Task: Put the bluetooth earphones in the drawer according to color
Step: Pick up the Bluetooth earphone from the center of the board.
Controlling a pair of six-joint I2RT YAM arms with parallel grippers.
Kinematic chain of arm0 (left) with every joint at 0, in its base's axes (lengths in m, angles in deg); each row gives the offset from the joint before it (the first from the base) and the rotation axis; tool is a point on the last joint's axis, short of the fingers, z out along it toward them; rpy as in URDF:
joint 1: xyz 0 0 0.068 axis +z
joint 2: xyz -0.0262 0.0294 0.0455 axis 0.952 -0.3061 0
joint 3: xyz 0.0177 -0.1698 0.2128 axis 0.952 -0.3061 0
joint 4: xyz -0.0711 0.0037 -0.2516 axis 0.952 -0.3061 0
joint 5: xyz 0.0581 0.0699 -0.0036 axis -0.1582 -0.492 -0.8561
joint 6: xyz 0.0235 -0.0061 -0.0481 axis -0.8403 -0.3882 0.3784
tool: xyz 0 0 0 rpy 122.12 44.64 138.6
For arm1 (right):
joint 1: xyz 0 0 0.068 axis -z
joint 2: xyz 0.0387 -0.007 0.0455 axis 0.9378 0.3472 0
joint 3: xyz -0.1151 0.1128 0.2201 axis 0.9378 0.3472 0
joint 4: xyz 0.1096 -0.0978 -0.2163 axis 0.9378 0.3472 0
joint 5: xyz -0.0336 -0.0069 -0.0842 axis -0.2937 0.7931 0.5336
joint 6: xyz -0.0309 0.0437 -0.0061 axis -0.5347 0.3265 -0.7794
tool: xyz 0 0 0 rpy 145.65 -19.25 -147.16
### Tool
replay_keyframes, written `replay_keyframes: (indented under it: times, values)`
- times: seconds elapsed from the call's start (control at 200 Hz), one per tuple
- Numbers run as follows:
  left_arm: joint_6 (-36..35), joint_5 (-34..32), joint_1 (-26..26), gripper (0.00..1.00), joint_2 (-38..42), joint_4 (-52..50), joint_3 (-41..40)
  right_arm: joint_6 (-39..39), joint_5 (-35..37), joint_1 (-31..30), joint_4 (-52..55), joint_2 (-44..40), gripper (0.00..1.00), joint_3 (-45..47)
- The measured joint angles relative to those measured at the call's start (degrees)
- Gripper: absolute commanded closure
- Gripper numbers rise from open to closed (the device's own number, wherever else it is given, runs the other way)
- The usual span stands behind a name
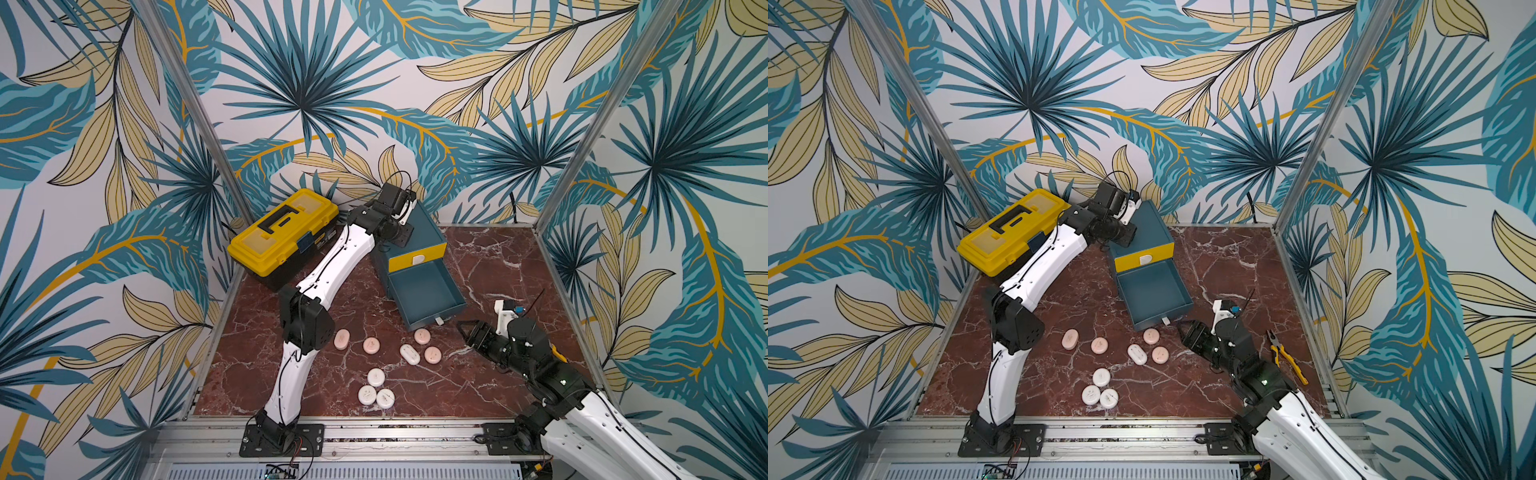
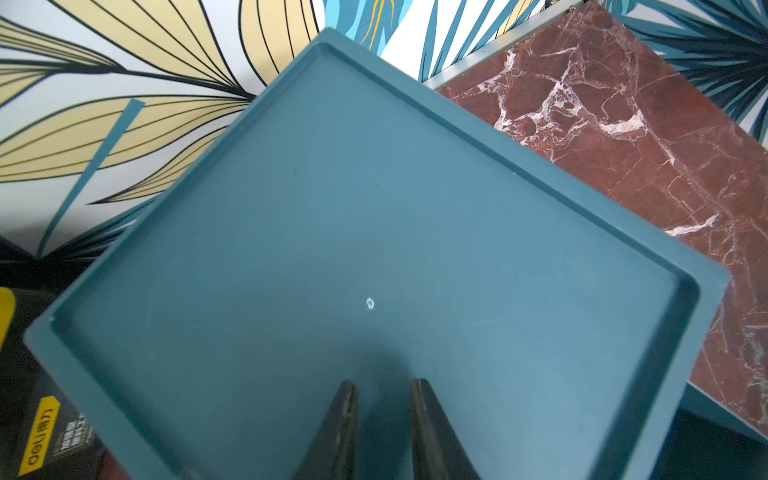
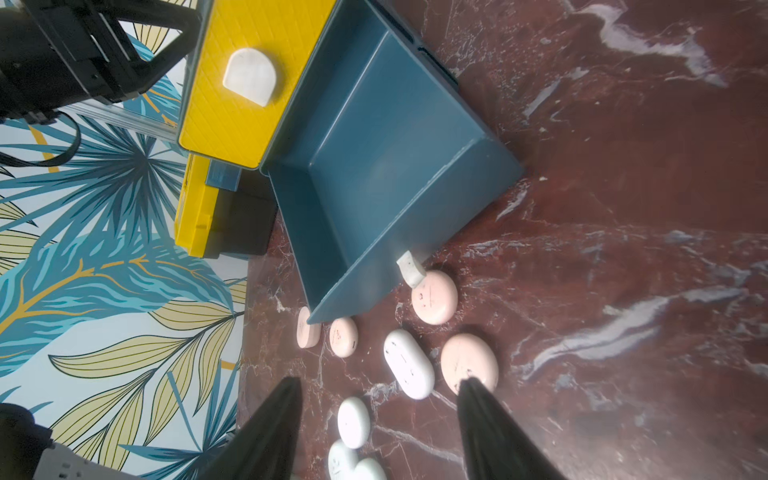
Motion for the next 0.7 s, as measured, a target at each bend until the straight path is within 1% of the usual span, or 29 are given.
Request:
replay_keyframes:
  times: [0.05, 0.11, 0.19, 0.301, 0.351, 0.466, 0.541, 0.701]
  values:
    - [0.8, -0.2, -0.3, 0.57, 0.3, -0.2, -0.1, -0.2, 0.4, 0.0, 1.7, -0.9, 0.35, -0.3]
    - [0.9, -0.5, -0.7, 0.48, 1.1, -1.2, -0.5, -0.5, 0.8, 0.0, 3.3, -1.3, 0.35, -0.5]
    - [0.7, -1.4, -1.4, 0.41, 2.4, -2.7, -1.4, -0.7, 1.1, 0.0, 4.8, -1.2, 0.34, -0.6]
    - [0.7, -2.7, -2.2, 0.39, 5.3, -3.8, -3.3, -1.0, 1.3, 0.0, 6.1, -0.5, 0.34, -1.1]
    - [0.7, -3.7, -2.4, 0.36, 7.2, -3.9, -4.5, -1.2, 1.4, 0.0, 6.6, -0.2, 0.34, -1.7]
    - [0.8, -6.8, -3.1, 0.34, 15.2, -3.3, -9.8, -1.7, 1.7, 0.0, 7.3, -0.1, 0.34, -2.9]
    - [1.0, -9.3, -3.6, 0.32, 22.9, -2.4, -15.8, -2.4, 2.1, 0.0, 7.9, -0.1, 0.34, -3.8]
    - [3.0, -13.7, -4.5, 0.32, 38.2, -2.5, -28.4, -3.9, 3.1, 0.0, 9.0, -0.1, 0.33, -5.5]
